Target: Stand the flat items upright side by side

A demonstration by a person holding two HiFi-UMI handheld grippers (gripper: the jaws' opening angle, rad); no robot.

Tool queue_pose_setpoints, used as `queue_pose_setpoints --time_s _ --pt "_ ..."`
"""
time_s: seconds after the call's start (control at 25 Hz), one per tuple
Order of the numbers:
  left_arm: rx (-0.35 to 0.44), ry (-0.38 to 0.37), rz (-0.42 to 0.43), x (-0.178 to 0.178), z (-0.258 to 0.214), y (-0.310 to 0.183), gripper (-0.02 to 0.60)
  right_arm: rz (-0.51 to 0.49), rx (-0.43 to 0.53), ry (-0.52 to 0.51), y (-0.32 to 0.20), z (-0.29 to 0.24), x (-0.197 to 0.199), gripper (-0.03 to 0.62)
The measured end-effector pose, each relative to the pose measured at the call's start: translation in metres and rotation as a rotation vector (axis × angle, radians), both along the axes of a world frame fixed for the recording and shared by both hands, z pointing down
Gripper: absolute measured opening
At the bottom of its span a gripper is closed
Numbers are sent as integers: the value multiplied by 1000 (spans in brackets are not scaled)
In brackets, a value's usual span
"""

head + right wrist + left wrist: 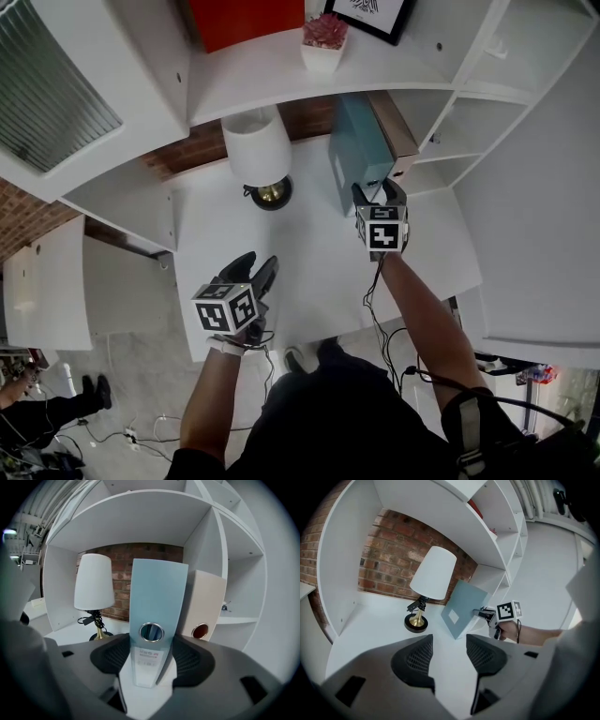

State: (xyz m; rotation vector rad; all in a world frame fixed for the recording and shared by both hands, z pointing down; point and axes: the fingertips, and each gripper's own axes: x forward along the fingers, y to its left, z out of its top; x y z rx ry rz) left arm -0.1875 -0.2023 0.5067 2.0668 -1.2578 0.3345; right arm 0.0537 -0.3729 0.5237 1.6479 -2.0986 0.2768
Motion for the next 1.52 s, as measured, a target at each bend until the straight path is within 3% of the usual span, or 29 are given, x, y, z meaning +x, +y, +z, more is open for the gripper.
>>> queue_pose_setpoints --time_s 0.44,0.6,0.72,0.92,1.08,1.32,1.52 --pt "-24 -10 26 6 8 -4 216 -14 -2 16 -7 1 -4 279" --pt "-24 -10 34 8 8 0 215 33 10 19 0 -8 0 302" --pt "-25 5 37 8 5 4 215 96 -1 -44 12 -11 5 315" --pt "-36 17 32 4 7 13 213 82 -68 -131 29 5 -11 204" --pt "-54 18 15 0 11 18 212 93 -101 -110 18 20 -12 198" --pt "-71 13 -9 -9 17 17 210 154 -71 -101 3 20 4 167" --pt "-73 17 4 -5 18 18 210 128 -73 -99 6 24 2 168"
